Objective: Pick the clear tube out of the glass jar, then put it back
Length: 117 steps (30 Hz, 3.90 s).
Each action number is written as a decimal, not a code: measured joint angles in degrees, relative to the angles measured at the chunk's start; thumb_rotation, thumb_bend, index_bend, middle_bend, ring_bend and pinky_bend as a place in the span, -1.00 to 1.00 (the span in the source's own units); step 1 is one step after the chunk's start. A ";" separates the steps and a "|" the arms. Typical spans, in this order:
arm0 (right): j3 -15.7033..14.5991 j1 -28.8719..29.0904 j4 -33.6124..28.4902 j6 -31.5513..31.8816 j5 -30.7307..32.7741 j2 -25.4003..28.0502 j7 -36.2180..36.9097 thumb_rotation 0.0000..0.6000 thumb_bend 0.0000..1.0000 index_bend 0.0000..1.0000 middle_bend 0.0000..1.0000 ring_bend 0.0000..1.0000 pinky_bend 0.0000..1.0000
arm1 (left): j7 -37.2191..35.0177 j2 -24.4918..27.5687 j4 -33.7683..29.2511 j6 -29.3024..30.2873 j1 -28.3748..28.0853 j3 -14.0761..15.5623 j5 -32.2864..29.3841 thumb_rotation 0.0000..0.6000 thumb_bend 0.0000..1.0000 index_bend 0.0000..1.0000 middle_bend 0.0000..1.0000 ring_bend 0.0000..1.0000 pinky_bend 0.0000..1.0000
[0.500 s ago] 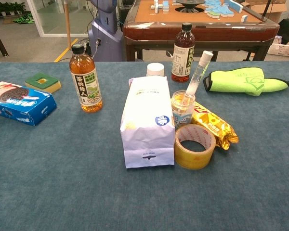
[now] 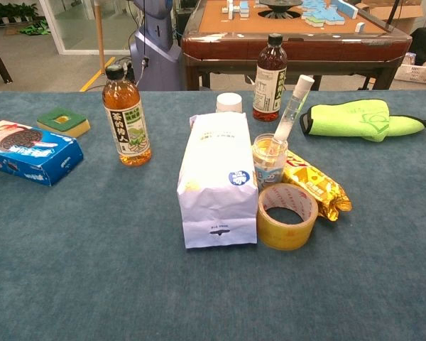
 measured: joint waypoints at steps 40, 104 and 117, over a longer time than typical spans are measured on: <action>9.03 27.93 10.32 -24.17 28.42 -19.47 -8.34 1.00 -0.25 -0.18 -0.42 -0.68 -0.55 | -2.04 0.22 1.92 0.93 1.63 0.57 -0.52 1.00 -0.41 -0.71 -0.83 -0.67 -0.74; 9.95 27.57 2.55 -19.03 21.10 -12.37 -1.15 1.00 0.02 0.32 -0.11 -0.47 -0.55 | -4.13 0.22 3.71 1.05 2.02 0.01 -0.85 1.00 -0.41 -0.71 -0.83 -0.67 -0.74; 11.54 25.81 -4.40 -18.10 22.69 -5.22 2.00 1.00 0.02 0.33 -0.09 -0.42 -0.55 | -4.62 0.24 3.61 1.49 2.03 0.04 -0.14 1.00 -0.41 -0.71 -0.83 -0.67 -0.74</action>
